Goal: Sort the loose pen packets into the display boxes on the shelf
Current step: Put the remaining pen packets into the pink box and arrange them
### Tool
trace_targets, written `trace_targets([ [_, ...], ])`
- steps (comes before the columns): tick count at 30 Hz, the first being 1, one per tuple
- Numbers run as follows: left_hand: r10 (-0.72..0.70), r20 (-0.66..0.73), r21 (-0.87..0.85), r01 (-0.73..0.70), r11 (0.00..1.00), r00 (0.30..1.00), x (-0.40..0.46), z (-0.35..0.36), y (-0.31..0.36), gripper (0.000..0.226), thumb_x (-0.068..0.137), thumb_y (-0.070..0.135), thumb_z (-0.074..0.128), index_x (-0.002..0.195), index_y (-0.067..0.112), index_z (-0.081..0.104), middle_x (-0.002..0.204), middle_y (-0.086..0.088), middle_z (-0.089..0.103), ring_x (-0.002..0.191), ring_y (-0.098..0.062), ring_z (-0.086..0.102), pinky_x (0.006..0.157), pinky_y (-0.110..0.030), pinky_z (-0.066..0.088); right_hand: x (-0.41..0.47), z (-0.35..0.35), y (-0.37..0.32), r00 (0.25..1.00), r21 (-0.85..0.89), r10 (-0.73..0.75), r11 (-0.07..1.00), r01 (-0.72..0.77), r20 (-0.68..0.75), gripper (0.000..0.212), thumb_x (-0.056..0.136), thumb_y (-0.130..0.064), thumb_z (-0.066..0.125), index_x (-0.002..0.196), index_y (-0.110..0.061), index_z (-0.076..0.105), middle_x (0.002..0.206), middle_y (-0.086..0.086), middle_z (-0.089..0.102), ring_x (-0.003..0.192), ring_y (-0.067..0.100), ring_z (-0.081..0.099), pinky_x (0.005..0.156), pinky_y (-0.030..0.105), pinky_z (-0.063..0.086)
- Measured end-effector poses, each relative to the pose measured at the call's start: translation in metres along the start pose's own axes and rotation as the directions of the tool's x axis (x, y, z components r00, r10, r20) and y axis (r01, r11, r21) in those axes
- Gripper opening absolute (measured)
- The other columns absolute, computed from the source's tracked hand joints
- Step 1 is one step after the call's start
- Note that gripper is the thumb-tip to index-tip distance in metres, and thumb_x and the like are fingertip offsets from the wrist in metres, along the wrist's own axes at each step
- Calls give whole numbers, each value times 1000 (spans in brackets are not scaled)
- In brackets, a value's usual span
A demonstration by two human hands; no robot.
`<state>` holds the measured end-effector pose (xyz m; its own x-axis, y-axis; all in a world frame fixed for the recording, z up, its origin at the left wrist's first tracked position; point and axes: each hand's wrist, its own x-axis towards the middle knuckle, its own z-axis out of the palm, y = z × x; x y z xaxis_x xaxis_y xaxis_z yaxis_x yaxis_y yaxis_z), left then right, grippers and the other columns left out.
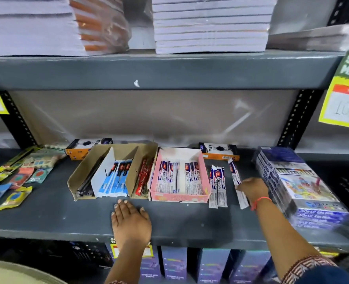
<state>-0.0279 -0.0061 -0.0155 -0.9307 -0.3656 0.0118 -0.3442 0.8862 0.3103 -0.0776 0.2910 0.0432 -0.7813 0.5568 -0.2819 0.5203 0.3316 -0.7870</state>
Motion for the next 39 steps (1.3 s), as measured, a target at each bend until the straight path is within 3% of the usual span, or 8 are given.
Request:
trace_targets([
  [2, 0, -7, 10, 0, 1000, 1000, -1, 0, 1, 60, 98, 32, 18, 147, -1, 6, 158, -17, 6, 147, -27, 6, 120, -36, 3, -7, -1, -7, 999, 260, -28, 965, 33, -22, 5, 79, 1, 68, 76, -3, 66, 107, 24, 68, 84, 24, 61, 72, 29, 53],
  [4, -3, -9, 12, 3, 1000, 1000, -1, 0, -1, 59, 98, 32, 18, 147, -1, 7, 158, -16, 6, 147, -26, 6, 120, -36, 3, -22, -2, -17, 996, 525, -76, 850, 44, 39, 9, 77, 9, 66, 77, 1, 65, 93, 21, 68, 72, 22, 61, 65, 27, 54],
  [7, -1, -6, 15, 1, 1000, 1000, -1, -1, 0, 59, 99, 32, 18, 147, -1, 7, 158, -16, 6, 147, -26, 6, 120, -36, 3, -51, -1, -36, 955, 689, -206, 724, 2, 214, 20, 79, 12, 60, 73, -7, 65, 84, 12, 70, 66, 18, 59, 56, 22, 47],
  [10, -4, 10, 9, 4, 1000, 1000, -1, -1, 0, 60, 98, 33, 17, 147, -1, 5, 158, -16, 4, 147, -26, 5, 121, -35, 3, -82, 12, -50, 894, 727, -310, 686, -25, 324, 22, 79, 12, 60, 73, -8, 66, 57, -3, 72, 51, 9, 63, 46, 16, 48],
  [14, -12, 30, -8, 12, 1000, 999, 0, -2, 0, 61, 98, 32, 17, 146, -3, 3, 158, -18, 2, 147, -27, 4, 120, -35, 2, -112, 37, -58, 823, 765, -422, 643, -24, 381, 20, 78, 8, 64, 72, -10, 67, 61, -2, 72, 56, 11, 64, 58, 21, 53],
  [20, -1, 72, 12, 0, 1000, 997, 1, -2, -1, 62, 98, 32, 15, 146, -3, 1, 158, -19, 0, 147, -28, 3, 120, -36, 1, -134, 54, -63, 749, 818, -531, 575, -25, 396, 30, 81, 7, 62, 63, -17, 68, 55, -8, 72, 47, -2, 63, 47, 9, 50],
  [33, 12, 99, 44, -17, 999, 995, 3, 1, -3, 63, 97, 33, 14, 145, -4, -3, 158, -20, -1, 147, -29, 1, 120, -38, 2, -145, 60, -63, 728, 787, -563, 614, 52, 391, 25, 79, 4, 65, 66, -17, 67, 60, -8, 73, 56, 3, 61, 53, 13, 50],
  [39, -4, 138, 27, 1, 1000, 990, 4, -4, 1, 65, 97, 35, 15, 145, -4, -5, 157, -20, -5, 147, -30, -2, 120, -38, -1, -144, 67, -62, 757, 769, -505, 639, 6, 414, 31, 80, 7, 63, 60, -16, 70, 56, -6, 73, 48, 1, 65, 46, 11, 51],
])
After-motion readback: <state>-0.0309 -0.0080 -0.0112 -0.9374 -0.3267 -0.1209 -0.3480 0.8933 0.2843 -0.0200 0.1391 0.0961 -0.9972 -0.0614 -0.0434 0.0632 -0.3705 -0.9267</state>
